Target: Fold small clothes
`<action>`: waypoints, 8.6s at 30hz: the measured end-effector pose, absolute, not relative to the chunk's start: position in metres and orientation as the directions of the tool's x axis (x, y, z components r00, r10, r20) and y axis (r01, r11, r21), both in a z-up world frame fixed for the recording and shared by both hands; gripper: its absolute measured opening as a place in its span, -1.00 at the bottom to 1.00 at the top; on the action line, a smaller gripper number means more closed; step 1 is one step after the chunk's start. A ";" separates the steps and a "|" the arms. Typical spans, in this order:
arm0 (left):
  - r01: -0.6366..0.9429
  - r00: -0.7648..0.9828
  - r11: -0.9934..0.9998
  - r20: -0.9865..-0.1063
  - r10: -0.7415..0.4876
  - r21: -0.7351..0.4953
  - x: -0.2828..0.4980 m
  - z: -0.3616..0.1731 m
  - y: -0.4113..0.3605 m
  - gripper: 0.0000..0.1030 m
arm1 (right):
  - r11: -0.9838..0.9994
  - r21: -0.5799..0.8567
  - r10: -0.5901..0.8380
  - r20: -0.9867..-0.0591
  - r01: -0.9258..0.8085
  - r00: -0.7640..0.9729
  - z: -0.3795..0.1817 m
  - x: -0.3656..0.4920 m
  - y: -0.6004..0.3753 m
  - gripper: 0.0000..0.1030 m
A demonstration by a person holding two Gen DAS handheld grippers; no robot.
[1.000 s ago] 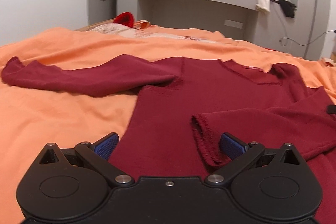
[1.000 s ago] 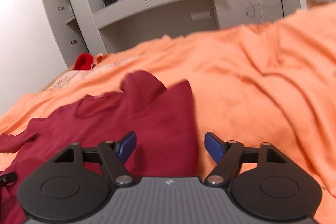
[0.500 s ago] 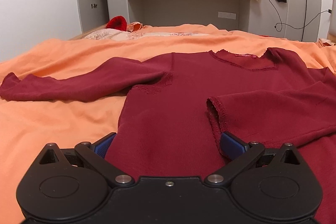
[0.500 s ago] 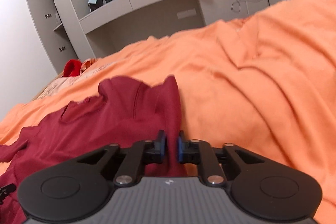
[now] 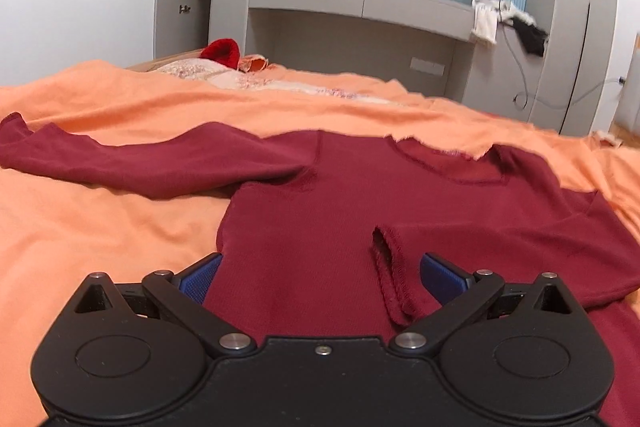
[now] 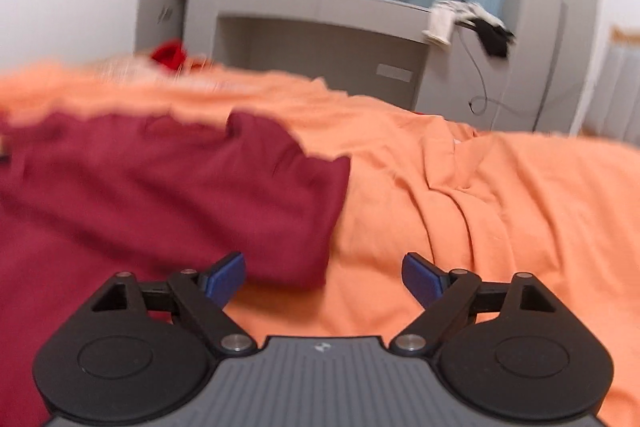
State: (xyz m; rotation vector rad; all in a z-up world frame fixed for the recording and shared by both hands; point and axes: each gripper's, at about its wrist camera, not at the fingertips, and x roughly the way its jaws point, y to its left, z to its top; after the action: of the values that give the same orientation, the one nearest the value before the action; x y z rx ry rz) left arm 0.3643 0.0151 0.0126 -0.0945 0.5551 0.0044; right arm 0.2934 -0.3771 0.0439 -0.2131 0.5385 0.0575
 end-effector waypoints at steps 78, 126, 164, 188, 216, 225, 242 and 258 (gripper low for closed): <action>-0.640 0.736 0.686 -0.534 0.416 -0.347 0.446 0.025 0.352 -0.86 | 0.920 -0.036 0.332 -0.457 -0.391 0.825 0.030 0.255 -0.264 0.99; 0.664 0.681 0.746 -0.453 -0.576 0.050 0.299 0.003 -0.085 -0.26 | 0.990 0.092 0.131 -0.270 -0.110 0.954 0.064 0.225 -0.343 1.00; 0.000 0.754 0.958 -0.629 -0.188 -0.287 0.471 0.006 0.115 -0.91 | 0.908 -0.155 0.308 -0.387 -0.390 0.869 0.034 0.233 -0.252 1.00; -0.042 0.778 0.973 -0.618 -0.112 -0.228 0.410 0.019 0.119 0.12 | 0.917 -0.149 0.294 -0.378 -0.371 0.878 0.030 0.229 -0.264 1.00; 0.227 0.704 0.934 -0.617 -0.352 -0.275 0.198 -0.001 0.141 0.66 | 0.936 0.326 0.272 -0.420 -0.136 0.866 0.015 0.093 -0.295 0.60; 0.228 0.645 0.936 -0.679 -0.351 -0.267 0.197 -0.011 0.145 0.39 | 0.951 0.301 0.210 -0.461 -0.071 0.862 0.001 0.080 -0.291 0.39; 0.166 0.773 0.976 -0.597 -0.217 -0.140 0.142 0.031 0.116 -0.93 | 0.961 0.247 0.210 -0.366 -0.123 0.906 0.041 0.060 -0.308 -0.89; 0.185 0.721 0.969 -0.647 -0.248 -0.165 0.098 0.022 0.096 -0.91 | 0.962 0.218 0.248 -0.448 -0.164 0.859 0.041 0.045 -0.334 -0.88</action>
State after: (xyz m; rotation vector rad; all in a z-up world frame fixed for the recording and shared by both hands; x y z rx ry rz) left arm 0.0983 0.0962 0.0215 -0.0913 0.7269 -0.2391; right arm 0.0452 -0.3343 0.0408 0.1749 0.4924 0.2170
